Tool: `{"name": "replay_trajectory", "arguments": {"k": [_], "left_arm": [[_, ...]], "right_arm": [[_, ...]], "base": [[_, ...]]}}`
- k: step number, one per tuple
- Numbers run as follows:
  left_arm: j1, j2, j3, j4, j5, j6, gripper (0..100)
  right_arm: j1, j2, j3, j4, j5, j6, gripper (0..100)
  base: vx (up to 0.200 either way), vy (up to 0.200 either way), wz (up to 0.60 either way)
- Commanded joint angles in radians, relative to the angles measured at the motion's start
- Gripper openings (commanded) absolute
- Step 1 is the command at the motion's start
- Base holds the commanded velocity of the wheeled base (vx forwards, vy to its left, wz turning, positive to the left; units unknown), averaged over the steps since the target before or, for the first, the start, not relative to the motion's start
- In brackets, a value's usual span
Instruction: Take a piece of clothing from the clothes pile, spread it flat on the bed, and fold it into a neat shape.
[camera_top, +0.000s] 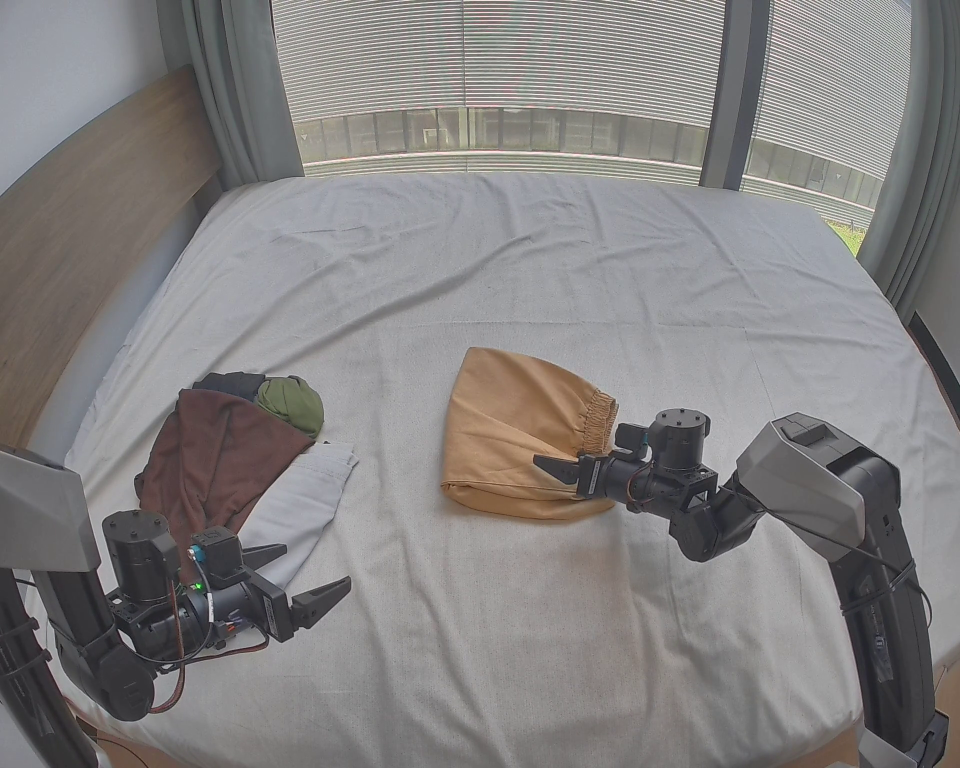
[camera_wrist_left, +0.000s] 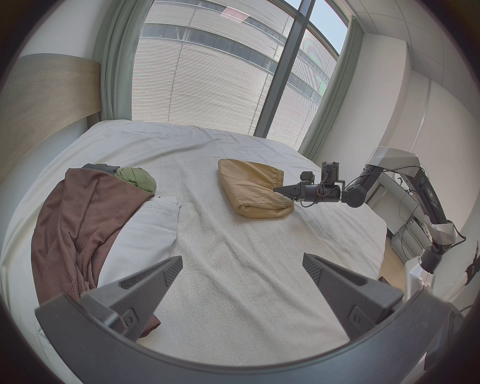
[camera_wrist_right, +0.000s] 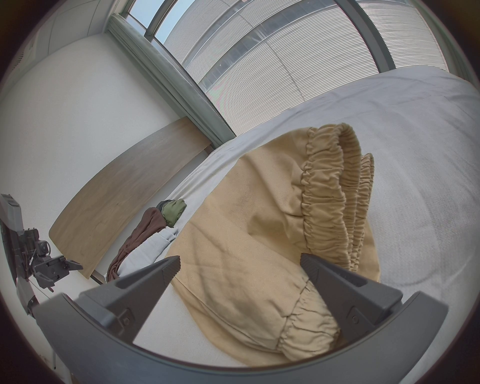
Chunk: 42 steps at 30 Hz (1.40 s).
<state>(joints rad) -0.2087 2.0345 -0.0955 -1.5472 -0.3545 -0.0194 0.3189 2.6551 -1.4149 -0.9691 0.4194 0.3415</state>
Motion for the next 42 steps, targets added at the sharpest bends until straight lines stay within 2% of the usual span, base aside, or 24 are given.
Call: {"name": "replay_trajectory", "arguments": {"k": [1,3,7,11,16,20,21,22,24,26,28,32,34,35,36,37,38,39,42], "left_arm": [[0.0,0.001,0.002,-0.001,0.0,-0.001,100],[0.0,0.0,0.002,-0.001,0.0,-0.001,100],[0.0,-0.045,-0.01,-0.001,-0.018,-0.022,100],[-0.018,-0.184,-0.039,-0.001,-0.029,-0.117,100],[-0.07,-0.441,-0.056,0.001,-0.027,-0.3,100],[-0.109,-0.594,0.01,0.01,-0.015,-0.347,100],[-0.109,-0.654,0.054,0.015,0.0,-0.346,100],[-0.109,-0.662,0.062,0.015,0.003,-0.344,100],[-0.103,-0.717,0.096,0.032,0.066,-0.327,100],[-0.077,-0.781,0.096,0.081,0.178,-0.327,100],[-0.066,-0.812,0.096,0.107,0.206,-0.326,100],[-0.064,-0.938,0.096,0.263,0.23,-0.315,100],[-0.066,-1.044,0.096,0.397,0.229,-0.312,100],[-0.066,-1.044,0.096,0.397,0.229,-0.312,100],[-0.067,-1.154,0.096,0.542,0.219,-0.306,100],[-0.067,-1.154,0.096,0.542,0.219,-0.306,100],[-0.07,-1.269,0.096,0.687,0.218,-0.284,100],[-0.07,-1.313,0.096,0.739,0.218,-0.275,100],[-0.07,-1.504,0.092,0.938,0.216,-0.261,100]], "right_arm": [[-0.004,-0.009,0.045,-0.016,-0.002,-0.001,100],[-0.004,-0.035,0.073,-0.036,-0.008,-0.001,100],[-0.001,-0.208,0.217,-0.109,-0.013,-0.001,100],[-0.004,-0.449,0.402,-0.172,-0.013,-0.001,100],[-0.038,-0.784,0.668,-0.247,-0.014,-0.016,100],[-0.064,-0.992,0.837,-0.261,-0.014,-0.079,100],[-0.069,-1.104,0.942,-0.26,-0.014,-0.098,100],[-0.069,-1.124,0.959,-0.26,-0.014,-0.099,100],[-0.073,-1.284,1.094,-0.246,-0.014,-0.116,100],[-0.106,-1.425,1.212,-0.243,-0.014,-0.139,100],[-0.127,-1.48,1.257,-0.243,-0.014,-0.145,100],[-0.202,-1.638,1.383,-0.243,-0.017,-0.147,100],[-0.222,-1.724,1.415,-0.221,-0.019,-0.145,100],[-0.222,-1.724,1.415,-0.221,-0.019,-0.145,100],[-0.235,-1.825,1.413,-0.143,-0.019,-0.147,100],[-0.235,-1.825,1.413,-0.143,-0.019,-0.147,100],[-0.248,-1.946,1.415,-0.051,-0.019,-0.147,100],[-0.251,-1.991,1.415,-0.005,-0.017,-0.15,100],[-0.259,-2.213,1.413,0.257,-0.013,-0.157,100]], "base": [[0.0,0.0,0.0],[0.0,0.0,0.0],[0.0,0.0,0.0],[0.0,0.0,0.0],[0.0,0.0,0.0],[0.0,0.0,0.0],[0.0,0.0,0.0],[0.0,0.0,0.0],[0.0,0.0,0.0],[0.0,0.0,0.0],[0.0,0.0,0.0],[0.0,0.0,0.0],[0.0,0.0,0.0],[0.0,0.0,0.0],[0.0,0.0,0.0],[0.0,0.0,0.0],[0.0,0.0,0.0],[0.0,0.0,0.0],[0.0,0.0,0.0]]}}
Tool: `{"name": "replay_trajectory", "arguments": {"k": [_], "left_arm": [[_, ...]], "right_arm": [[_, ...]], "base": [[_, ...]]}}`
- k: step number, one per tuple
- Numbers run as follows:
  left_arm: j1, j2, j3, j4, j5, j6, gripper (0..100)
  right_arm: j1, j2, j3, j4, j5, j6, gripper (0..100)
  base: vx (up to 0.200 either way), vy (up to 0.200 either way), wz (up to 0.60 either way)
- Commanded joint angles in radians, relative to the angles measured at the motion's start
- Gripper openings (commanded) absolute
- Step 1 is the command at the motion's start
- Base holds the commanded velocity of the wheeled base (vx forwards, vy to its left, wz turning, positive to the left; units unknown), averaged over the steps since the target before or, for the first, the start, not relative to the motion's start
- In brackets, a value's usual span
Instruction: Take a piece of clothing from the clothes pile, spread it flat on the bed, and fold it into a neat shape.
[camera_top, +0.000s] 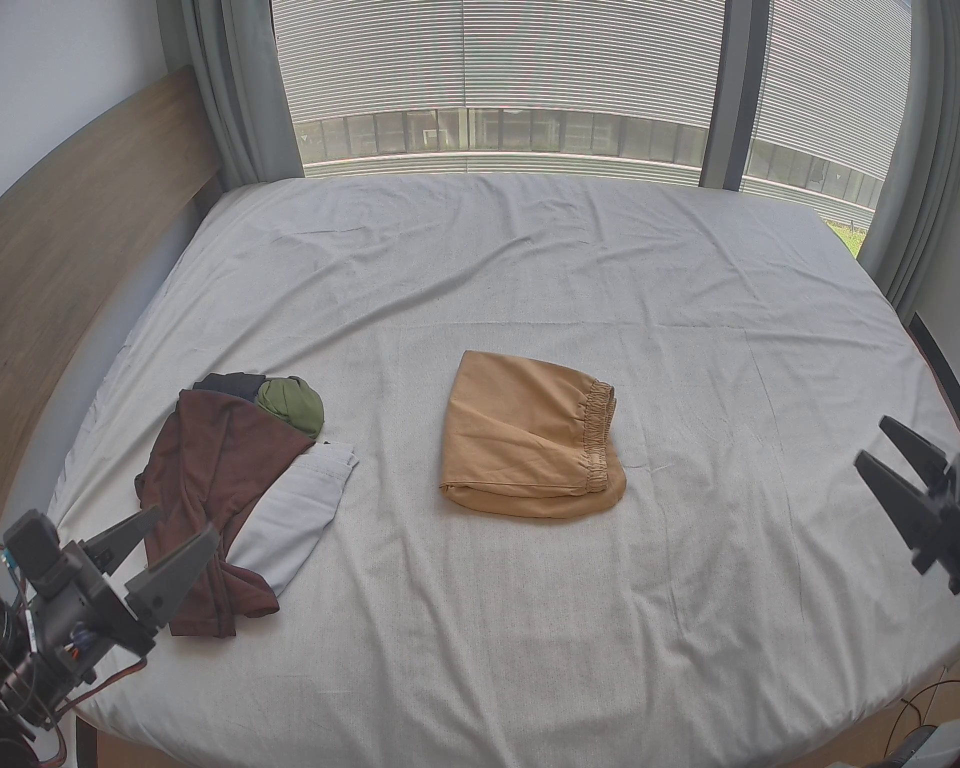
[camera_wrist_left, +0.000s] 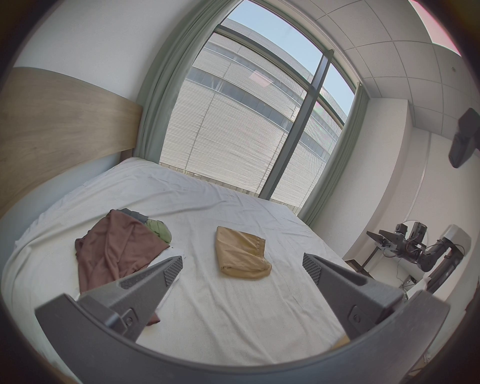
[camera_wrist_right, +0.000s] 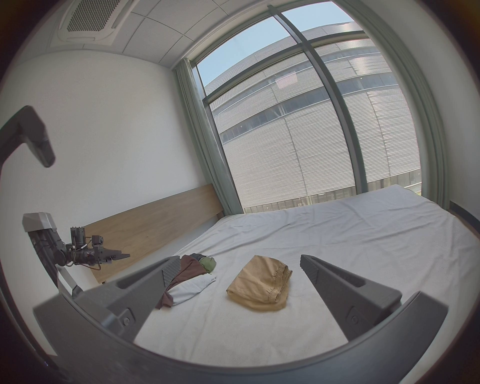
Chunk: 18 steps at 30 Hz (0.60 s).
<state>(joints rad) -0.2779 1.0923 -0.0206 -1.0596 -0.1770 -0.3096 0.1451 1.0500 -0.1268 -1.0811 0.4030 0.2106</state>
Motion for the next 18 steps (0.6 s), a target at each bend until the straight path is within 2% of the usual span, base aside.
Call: {"name": "replay_trajectory", "arguments": {"k": [1,3,4,7,10,12,13,14,15,17,18], "left_arm": [[-0.001,-0.608,0.015,0.497,0.039,0.03,100],[-0.001,-0.672,0.01,0.563,0.037,0.03,100],[0.009,-0.758,0.004,0.652,0.033,0.041,100],[0.049,-0.847,0.013,0.748,0.021,0.073,100],[0.091,-0.939,0.021,0.849,0.002,0.119,100],[0.146,-1.003,0.021,0.986,0.007,0.196,100],[0.151,-1.002,0.021,0.997,0.01,0.204,100],[0.163,-0.997,0.021,1.004,0.022,0.216,100],[0.17,-0.997,0.021,0.991,0.039,0.211,100],[0.213,-1.0,0.021,0.986,0.08,0.201,100],[0.261,-1.02,0.021,0.989,0.083,0.207,100]], "right_arm": [[-0.085,-0.671,0.125,0.432,0.005,-0.027,100],[-0.084,-0.755,0.125,0.53,0.005,-0.027,100],[-0.084,-0.864,0.125,0.667,0.005,-0.027,100],[-0.09,-0.998,0.127,0.857,-0.003,-0.033,100],[-0.148,-1.038,0.127,0.997,-0.029,-0.088,100],[-0.15,-1.042,0.122,1.035,-0.19,-0.103,100],[-0.15,-1.042,0.122,1.034,-0.23,-0.105,100],[-0.148,-1.041,0.125,1.029,-0.366,-0.119,100],[-0.15,-1.041,0.127,1.027,-0.411,-0.119,100],[-0.15,-1.041,0.127,1.026,-0.434,-0.111,100],[-0.148,-1.041,0.127,1.024,-0.446,-0.111,100]], "base": [[0.0,0.0,0.0],[0.0,0.0,0.0],[0.0,0.0,0.0],[0.0,0.0,0.0],[0.0,0.0,0.0],[0.0,0.0,0.0],[0.0,0.0,0.0],[0.0,0.0,0.0],[0.0,0.0,0.0],[0.0,0.0,0.0],[0.0,0.0,0.0]]}}
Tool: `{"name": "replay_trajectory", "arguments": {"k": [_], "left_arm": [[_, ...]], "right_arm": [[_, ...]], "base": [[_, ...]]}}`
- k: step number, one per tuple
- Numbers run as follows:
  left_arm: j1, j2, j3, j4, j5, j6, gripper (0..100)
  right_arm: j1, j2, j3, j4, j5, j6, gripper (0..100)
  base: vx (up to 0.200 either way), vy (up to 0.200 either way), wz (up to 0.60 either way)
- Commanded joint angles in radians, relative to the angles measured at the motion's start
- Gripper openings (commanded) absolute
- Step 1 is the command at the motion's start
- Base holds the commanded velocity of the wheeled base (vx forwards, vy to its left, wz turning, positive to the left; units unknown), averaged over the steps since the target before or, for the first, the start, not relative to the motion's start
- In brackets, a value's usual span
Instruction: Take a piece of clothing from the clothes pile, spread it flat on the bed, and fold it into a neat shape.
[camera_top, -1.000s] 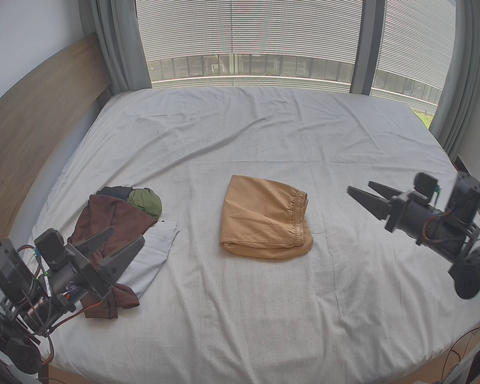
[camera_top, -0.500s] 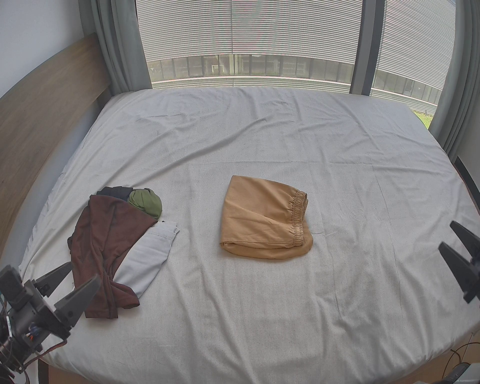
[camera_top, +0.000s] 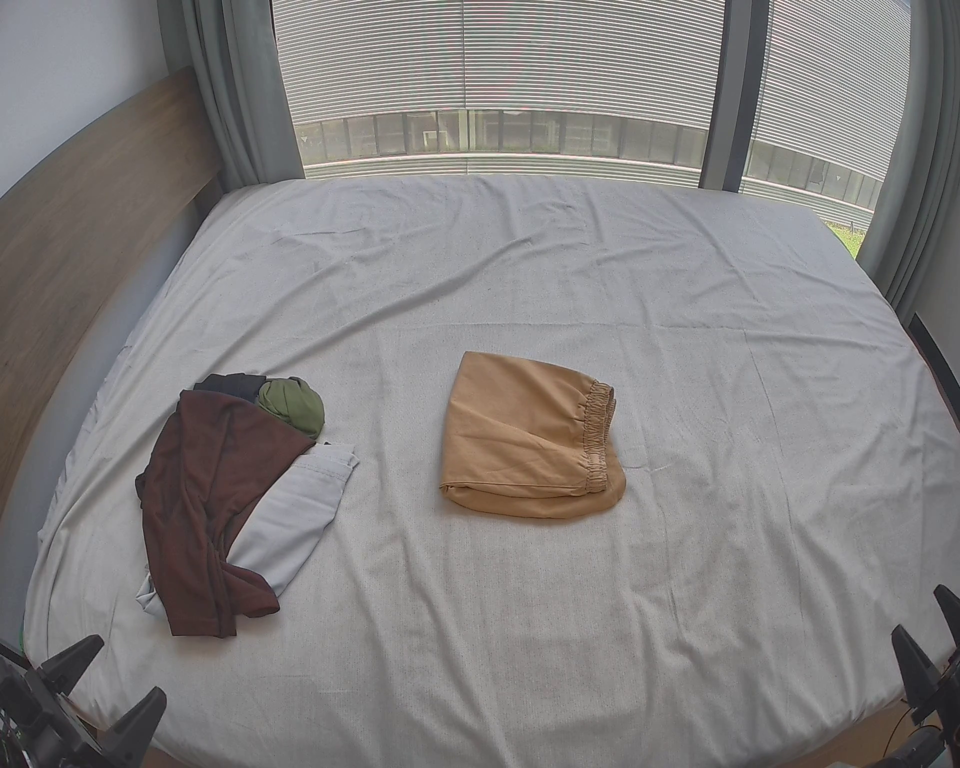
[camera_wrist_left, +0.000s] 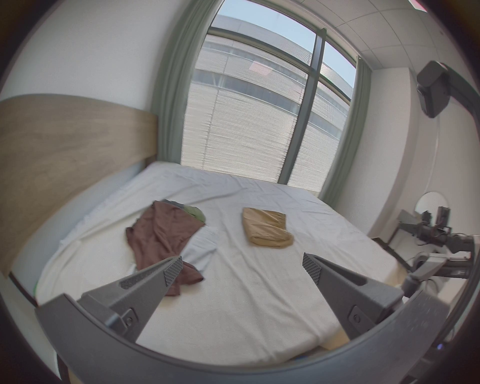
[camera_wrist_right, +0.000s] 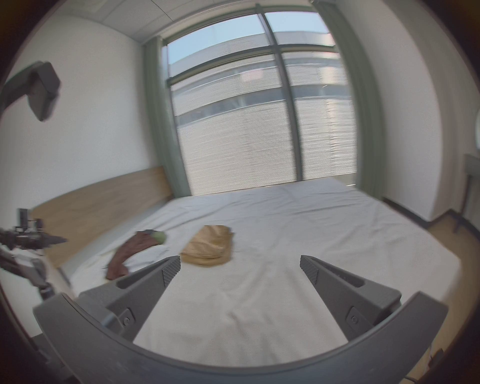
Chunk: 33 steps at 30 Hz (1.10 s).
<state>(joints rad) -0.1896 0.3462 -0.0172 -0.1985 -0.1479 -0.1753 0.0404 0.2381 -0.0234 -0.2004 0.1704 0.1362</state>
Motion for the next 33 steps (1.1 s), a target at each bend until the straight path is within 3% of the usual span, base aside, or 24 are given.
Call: {"name": "replay_trajectory", "arguments": {"k": [1,4,7,10,14,16,18,21,22,33], "left_arm": [[0.206,-0.297,0.017,0.133,0.05,0.079,100],[0.203,-0.317,0.017,0.133,0.065,0.126,100],[0.196,-0.325,0.017,0.133,0.064,0.096,100],[0.193,-0.339,0.017,0.129,0.073,0.053,100],[0.194,-0.337,0.017,0.131,0.168,0.011,100],[0.194,-0.337,0.016,0.143,0.266,0.083,100],[0.196,-0.337,0.017,0.142,0.306,0.132,100],[0.193,-0.34,0.017,0.145,0.257,0.148,100],[0.191,-0.339,0.017,0.197,0.157,0.142,100],[0.193,-0.34,0.017,0.197,0.18,0.152,100]], "right_arm": [[-0.043,-0.229,0.023,0.144,-0.229,-0.036,100],[-0.047,-0.229,0.023,0.153,-0.27,-0.069,100],[-0.043,-0.229,0.023,0.203,-0.173,-0.132,100],[-0.05,-0.233,0.023,0.197,-0.172,-0.133,100],[-0.045,-0.237,0.023,0.197,-0.175,-0.132,100],[-0.043,-0.235,0.023,0.196,-0.173,-0.136,100],[-0.045,-0.235,0.023,0.196,-0.173,-0.139,100],[-0.045,-0.235,0.023,0.199,-0.172,-0.139,100],[-0.045,-0.235,0.023,0.199,-0.172,-0.139,100],[-0.043,-0.235,0.023,0.202,-0.17,-0.138,100]], "base": [[0.0,0.0,0.0],[0.0,0.0,0.0],[0.0,0.0,0.0],[0.0,0.0,0.0],[0.0,0.0,0.0],[0.0,0.0,0.0],[0.0,0.0,0.0],[0.0,0.0,0.0],[0.0,0.0,0.0],[0.0,0.0,0.0]]}}
